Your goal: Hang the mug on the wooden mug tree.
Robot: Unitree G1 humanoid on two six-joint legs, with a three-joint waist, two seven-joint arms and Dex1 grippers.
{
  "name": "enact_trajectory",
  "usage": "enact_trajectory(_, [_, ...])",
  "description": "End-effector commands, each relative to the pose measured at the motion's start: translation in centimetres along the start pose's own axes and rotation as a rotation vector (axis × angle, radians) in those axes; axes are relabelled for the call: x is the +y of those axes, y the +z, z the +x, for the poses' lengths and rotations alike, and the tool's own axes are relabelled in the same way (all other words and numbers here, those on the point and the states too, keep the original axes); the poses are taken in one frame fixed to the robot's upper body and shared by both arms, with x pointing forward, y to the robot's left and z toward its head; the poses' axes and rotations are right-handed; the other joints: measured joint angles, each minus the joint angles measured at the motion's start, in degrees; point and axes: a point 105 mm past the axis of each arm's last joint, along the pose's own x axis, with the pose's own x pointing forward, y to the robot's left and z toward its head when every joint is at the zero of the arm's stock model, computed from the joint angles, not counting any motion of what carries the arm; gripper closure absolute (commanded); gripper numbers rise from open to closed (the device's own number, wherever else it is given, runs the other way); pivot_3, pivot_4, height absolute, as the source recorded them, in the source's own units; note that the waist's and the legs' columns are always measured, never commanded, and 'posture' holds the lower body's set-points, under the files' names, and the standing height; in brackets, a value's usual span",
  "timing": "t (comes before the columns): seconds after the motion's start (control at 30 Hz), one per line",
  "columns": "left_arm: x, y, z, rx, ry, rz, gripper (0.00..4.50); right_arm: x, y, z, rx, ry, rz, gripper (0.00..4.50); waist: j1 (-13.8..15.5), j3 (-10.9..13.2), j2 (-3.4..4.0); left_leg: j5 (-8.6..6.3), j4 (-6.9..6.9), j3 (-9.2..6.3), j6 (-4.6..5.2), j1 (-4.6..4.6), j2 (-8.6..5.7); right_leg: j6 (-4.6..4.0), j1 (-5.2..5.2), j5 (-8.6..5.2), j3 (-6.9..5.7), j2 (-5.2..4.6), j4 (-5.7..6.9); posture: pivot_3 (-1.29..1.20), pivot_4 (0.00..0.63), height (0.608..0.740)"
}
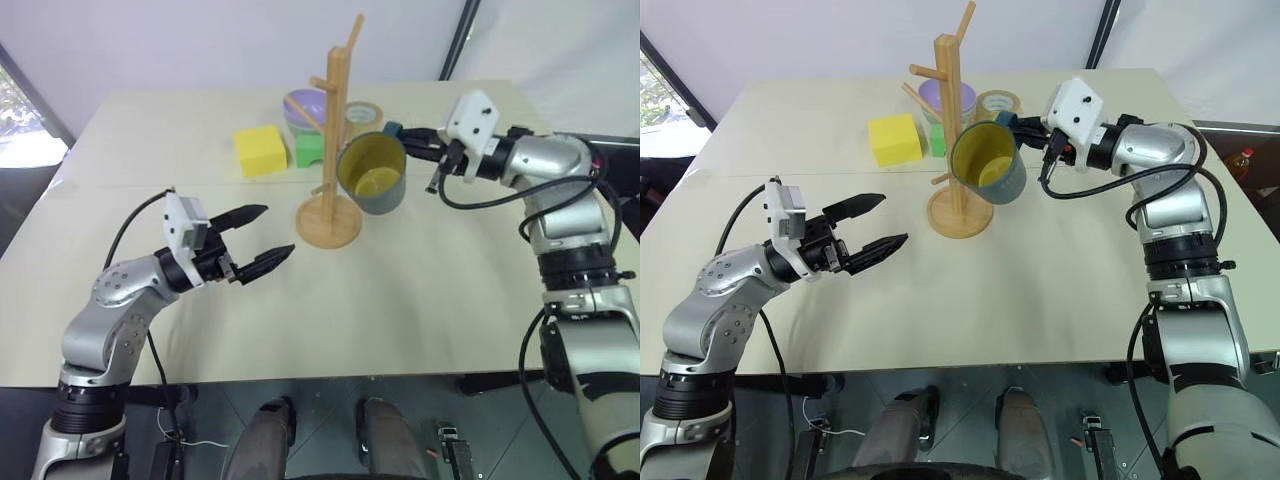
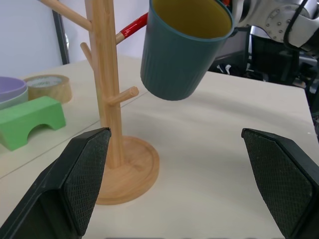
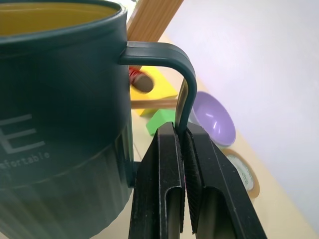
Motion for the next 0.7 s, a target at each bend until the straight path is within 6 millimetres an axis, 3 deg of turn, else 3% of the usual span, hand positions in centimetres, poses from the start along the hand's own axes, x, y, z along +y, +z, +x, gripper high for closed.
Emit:
enact_trajectory(0.03, [-0.5, 1.1, 0.3, -0.033, -0.021, 0.040, 0.00, -0.6, 1.6, 0.6, -0.045, 0.009, -0.049, 4.41, -0.03, 0.00, 0.00, 0.00, 0.00, 0.00, 0.00, 0.00, 0.00, 0.00, 0.00, 0.00, 0.00, 0.00, 0.00, 0.00, 0.150, 0.740])
enact_trajectory(0.37, [-0.4, 1.3, 0.3, -0.039, -0.016, 0.048, 0.00, -0.1, 0.5, 2.2, -0.018, 0.053, -0.017, 4.41, -0.04, 0.00, 0.00, 0.00, 0.00, 0.00, 0.00, 0.01, -0.01, 0.08, -0.01, 0.05, 0.00, 0.02, 0.03, 0.00, 0.150, 0.740])
enact_trajectory(0.47, [-0.4, 1.4, 0.3, -0.041, -0.013, 0.049, 0.00, -0.3, 0.6, 2.2, -0.030, 0.051, 0.009, 3.48, -0.04, 0.00, 0.00, 0.00, 0.00, -0.01, 0.00, 0.01, -0.02, 0.15, -0.02, 0.09, 0.00, 0.03, 0.04, 0.00, 0.150, 0.740])
enact_trajectory(0.6, [-0.5, 1.3, 0.3, -0.041, -0.010, 0.049, 0.00, -1.4, 0.4, 1.3, -0.008, -0.020, -0.036, 1.46, -0.03, 0.00, 0.00, 0.00, 0.01, -0.01, -0.01, 0.01, -0.02, 0.14, -0.01, 0.09, 0.00, 0.03, 0.06, 0.00, 0.150, 0.740])
enact_trajectory(0.7, [-0.3, 1.2, 0.1, -0.039, 0.002, 0.045, 0.00, -2.5, 0.0, -0.3, 0.001, -0.097, -0.044, 1.46, 0.08, 0.00, 0.00, 0.00, 0.01, 0.00, -0.01, 0.01, -0.02, 0.14, -0.02, 0.08, 0.00, 0.03, 0.06, 0.00, 0.150, 0.740])
